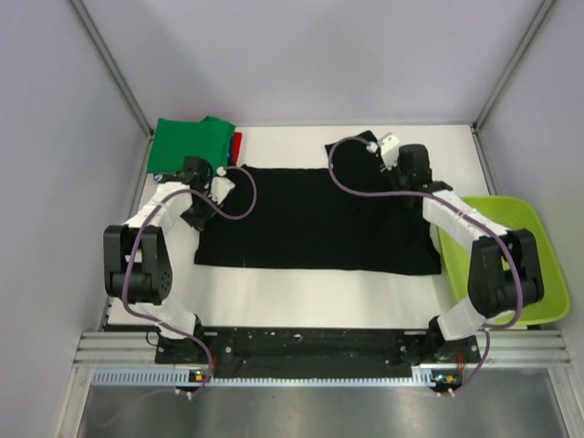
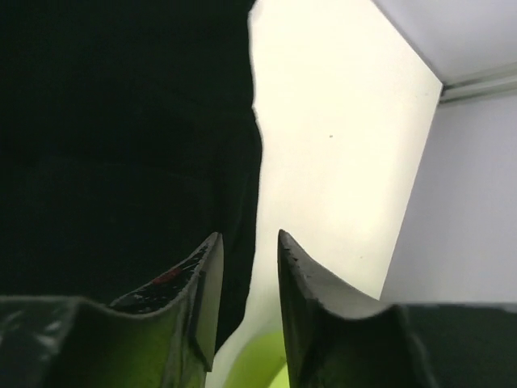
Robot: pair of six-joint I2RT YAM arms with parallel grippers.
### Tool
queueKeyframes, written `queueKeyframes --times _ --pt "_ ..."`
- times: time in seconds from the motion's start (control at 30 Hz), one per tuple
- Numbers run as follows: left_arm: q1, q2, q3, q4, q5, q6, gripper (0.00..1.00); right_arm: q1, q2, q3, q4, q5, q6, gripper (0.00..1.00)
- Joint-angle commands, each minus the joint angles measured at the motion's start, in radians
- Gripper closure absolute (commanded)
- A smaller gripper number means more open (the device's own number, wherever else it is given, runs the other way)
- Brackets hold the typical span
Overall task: Fold and stack the t-shirts
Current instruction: Fold the flattened tshirt in 1/3 of the way
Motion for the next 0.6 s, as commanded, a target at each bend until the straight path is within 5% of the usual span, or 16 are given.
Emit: queueKeyframes --times 0.0,0.13,0.2,0.27,0.33,0.57 --pt "0.005 0.001 0.092 0.092 -0.055 -0.014 0.61 -0.01 0.073 0.204 -0.083 0.207 0.256 0.57" --pt "0.013 -0.11 0.118 0.11 -0.058 0.018 0.54 -0.01 -0.022 0.298 -0.326 0.18 0.598 0.45" --pt "0.01 -0.2 0.092 0.075 0.039 0.081 0.52 -0.012 -0.112 0.269 -0.399 0.096 0.686 0.39" --pt "-0.004 -0.283 0.016 0.017 0.196 0.187 0.52 -0.012 -0.229 0.189 -0.427 -0.009 0.797 0.18" --pt "-0.025 -0.366 -0.09 -0.031 0.283 0.306 0.52 -0.012 -0.345 0.087 -0.443 -0.058 0.929 0.12" --pt "-0.055 -0.506 -0.402 0.055 0.302 0.507 0.39 -0.015 -0.64 -0.248 -0.536 -0.044 1.319 0.23"
